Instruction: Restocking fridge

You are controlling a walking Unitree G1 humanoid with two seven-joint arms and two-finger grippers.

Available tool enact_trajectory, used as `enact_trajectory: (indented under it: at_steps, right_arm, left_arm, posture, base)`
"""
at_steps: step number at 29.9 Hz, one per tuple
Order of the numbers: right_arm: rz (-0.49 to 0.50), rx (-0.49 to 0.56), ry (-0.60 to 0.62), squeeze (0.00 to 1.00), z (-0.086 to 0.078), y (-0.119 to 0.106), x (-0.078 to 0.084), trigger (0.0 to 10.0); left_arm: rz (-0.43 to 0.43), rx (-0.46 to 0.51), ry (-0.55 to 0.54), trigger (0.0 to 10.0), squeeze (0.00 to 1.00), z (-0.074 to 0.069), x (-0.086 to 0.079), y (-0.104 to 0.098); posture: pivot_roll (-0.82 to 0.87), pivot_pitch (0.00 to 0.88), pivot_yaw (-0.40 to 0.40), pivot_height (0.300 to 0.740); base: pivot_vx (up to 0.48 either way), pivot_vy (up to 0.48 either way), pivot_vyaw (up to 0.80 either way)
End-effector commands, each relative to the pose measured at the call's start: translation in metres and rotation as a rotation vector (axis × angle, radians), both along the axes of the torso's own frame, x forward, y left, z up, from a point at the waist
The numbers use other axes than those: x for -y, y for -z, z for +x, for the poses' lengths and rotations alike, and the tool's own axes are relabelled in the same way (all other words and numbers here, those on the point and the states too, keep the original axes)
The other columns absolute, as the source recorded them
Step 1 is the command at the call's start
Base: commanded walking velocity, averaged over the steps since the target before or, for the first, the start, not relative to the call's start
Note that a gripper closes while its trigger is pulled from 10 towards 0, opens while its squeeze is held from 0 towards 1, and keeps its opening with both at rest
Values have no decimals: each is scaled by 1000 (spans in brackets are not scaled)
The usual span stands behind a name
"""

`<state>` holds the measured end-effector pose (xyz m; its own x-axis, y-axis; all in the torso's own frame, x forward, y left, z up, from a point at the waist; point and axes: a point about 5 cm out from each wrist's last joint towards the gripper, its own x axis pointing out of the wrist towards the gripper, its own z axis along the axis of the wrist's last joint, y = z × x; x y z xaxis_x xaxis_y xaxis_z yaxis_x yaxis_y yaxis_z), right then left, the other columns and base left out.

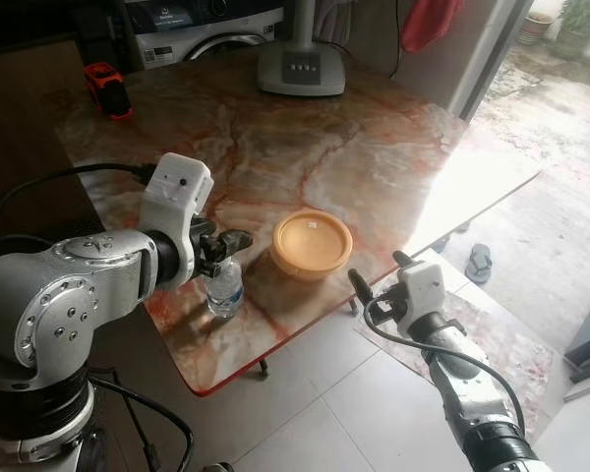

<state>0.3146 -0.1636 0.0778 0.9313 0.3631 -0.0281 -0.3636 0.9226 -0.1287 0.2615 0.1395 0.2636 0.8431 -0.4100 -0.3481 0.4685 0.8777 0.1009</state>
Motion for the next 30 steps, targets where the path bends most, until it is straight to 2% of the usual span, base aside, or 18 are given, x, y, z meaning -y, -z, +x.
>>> enact_trajectory:
  at_steps: [1,3,5,6,7,10,11,13,14,15,16,17,18,21,24,26,27,30]
  right_arm:
    - [-6,-10,-5,0,0,2,0,10000]
    - [-4,-11,-6,0,-1,3,0,10000]
    - [-4,-11,-6,0,-1,3,0,10000]
    - [-2,-12,-5,0,-1,3,0,10000]
    - [-2,-12,-5,0,-1,3,0,10000]
    - [1,-11,-6,0,-1,3,0,10000]
    - [3,-12,-3,0,-1,3,0,10000]
    - [4,-12,-1,0,-1,3,0,10000]
    - [6,-10,0,0,-1,3,0,10000]
    - [6,-10,-1,0,-1,3,0,10000]
    - [6,-10,-1,0,-1,3,0,10000]
    - [7,-10,0,0,-1,3,1,10000]
    - [7,-9,1,0,-1,3,1,10000]
    - [10,-8,3,0,-1,3,1,10000]
    - [9,-8,0,0,-1,2,1,10000]
    - [9,-9,1,0,0,2,1,10000]
    - [9,-9,1,0,0,2,1,10000]
    - [8,-10,1,0,0,2,1,10000]
  left_arm:
    - [16,78,50,10000,0,-5,6,-4]
    - [20,167,45,10000,0,-4,6,-5]
    - [2,185,40,10000,0,-4,6,-5]
    - [-39,294,34,10000,0,-4,4,-5]
    - [-39,294,34,10000,0,-4,4,-5]
    - [-34,469,22,10000,0,-5,0,-5]
    - [-22,500,-40,10000,0,-4,-8,3]
    - [-45,505,-54,10000,0,-4,-10,11]
    - [-115,492,-76,10000,0,-4,-14,21]
    - [-149,512,-160,10000,0,-3,-21,28]
    - [-149,512,-160,10000,0,-3,-21,28]
    - [-207,540,-235,10000,0,-5,-29,32]
    - [-189,566,-242,10000,0,-6,-30,33]
    - [-155,616,-214,10000,0,-10,-25,45]
    - [-196,613,-181,10000,0,-12,-20,52]
    - [-259,604,-65,10000,0,-17,-4,53]
    - [-259,604,-65,10000,0,-17,-4,53]
    - [-174,555,70,10000,0,-20,8,63]
  posture:
    - [99,85,-78,740]
    - [94,79,-74,740]
    - [94,79,-74,740]
    - [97,78,-76,740]
    - [97,78,-76,740]
    - [96,83,-76,740]
    - [92,82,-78,740]
    - [99,89,-76,740]
    - [93,88,-78,740]
    - [93,88,-78,740]
    - [93,88,-78,740]
    - [88,95,-78,740]
    - [89,94,-80,740]
    - [96,101,-82,740]
    - [91,101,-85,740]
    - [92,104,-87,740]
    - [92,104,-87,740]
    - [94,104,-86,740]
  base:
    - [0,0,0]
    - [0,0,0]
    - [0,0,0]
    - [0,0,0]
    - [0,0,0]
    - [0,0,0]
    - [0,0,0]
    - [0,0,0]
    - [0,0,0]
    - [0,0,0]
    - [0,0,0]
    - [0,0,0]
    - [0,0,0]
    - [0,0,0]
    - [0,0,0]
    - [0,0,0]
    - [0,0,0]
    - [0,0,0]
